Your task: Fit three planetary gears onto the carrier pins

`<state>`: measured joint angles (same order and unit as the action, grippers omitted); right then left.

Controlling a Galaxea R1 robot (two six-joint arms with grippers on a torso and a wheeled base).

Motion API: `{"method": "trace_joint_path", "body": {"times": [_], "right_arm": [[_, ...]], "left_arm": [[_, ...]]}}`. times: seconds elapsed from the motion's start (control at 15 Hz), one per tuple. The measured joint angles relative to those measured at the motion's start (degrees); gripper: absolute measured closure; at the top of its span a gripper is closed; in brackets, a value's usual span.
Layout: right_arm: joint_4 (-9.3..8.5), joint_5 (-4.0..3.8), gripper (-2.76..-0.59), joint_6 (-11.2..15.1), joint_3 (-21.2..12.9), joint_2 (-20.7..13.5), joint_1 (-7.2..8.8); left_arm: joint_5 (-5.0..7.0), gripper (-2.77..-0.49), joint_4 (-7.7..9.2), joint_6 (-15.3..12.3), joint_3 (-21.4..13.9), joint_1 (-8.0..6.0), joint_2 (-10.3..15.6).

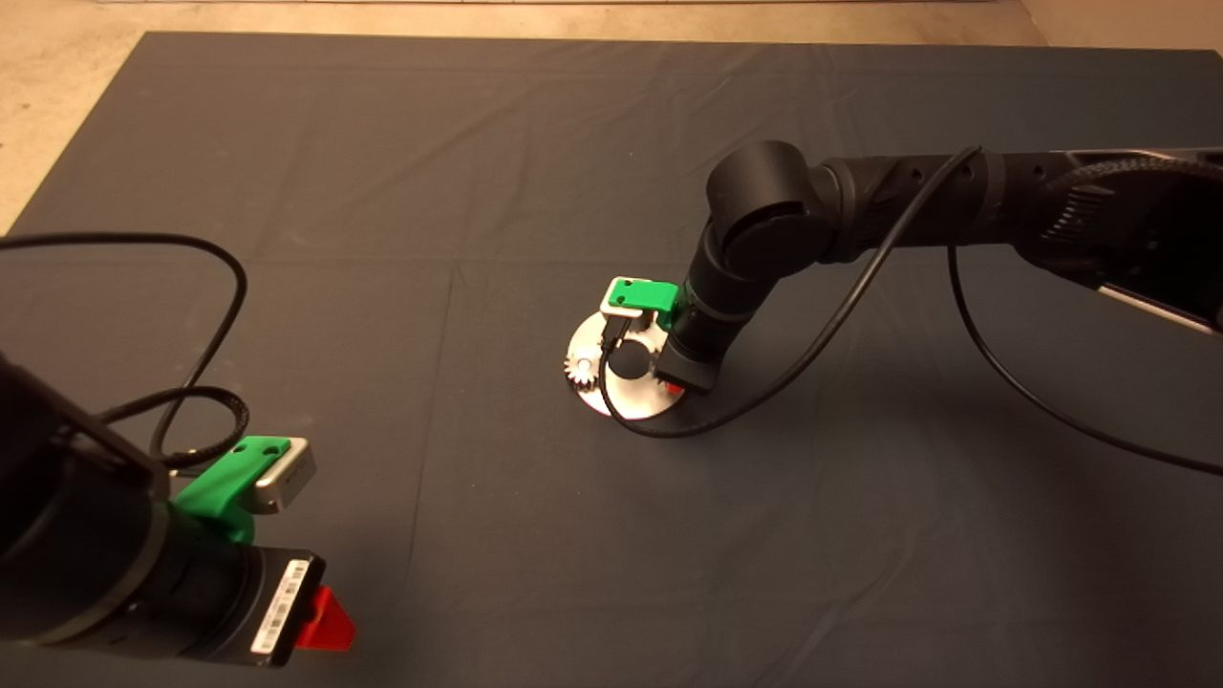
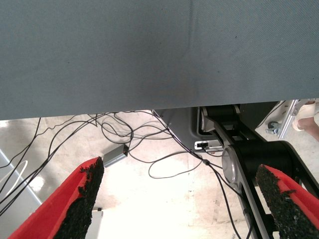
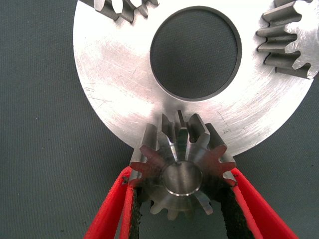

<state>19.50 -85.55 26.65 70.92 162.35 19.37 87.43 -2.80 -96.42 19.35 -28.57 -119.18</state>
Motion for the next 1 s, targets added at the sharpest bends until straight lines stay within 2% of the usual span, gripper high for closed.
{"method": "trace_joint_path", "body": {"times": [0.6,1.0], "right_arm": [[0.11,0.02,-0.94,0.0,-0.3,0.0,-0.09],[0.22,0.05,-0.94,0.2,-2.4,-1.0,-0.49]], "left_arm": [[0.0,-2.17,0.0,0.0,0.0,0.0,0.0],[-0.02,-2.17,0.0,0.0,0.0,0.0,0.0]]}}
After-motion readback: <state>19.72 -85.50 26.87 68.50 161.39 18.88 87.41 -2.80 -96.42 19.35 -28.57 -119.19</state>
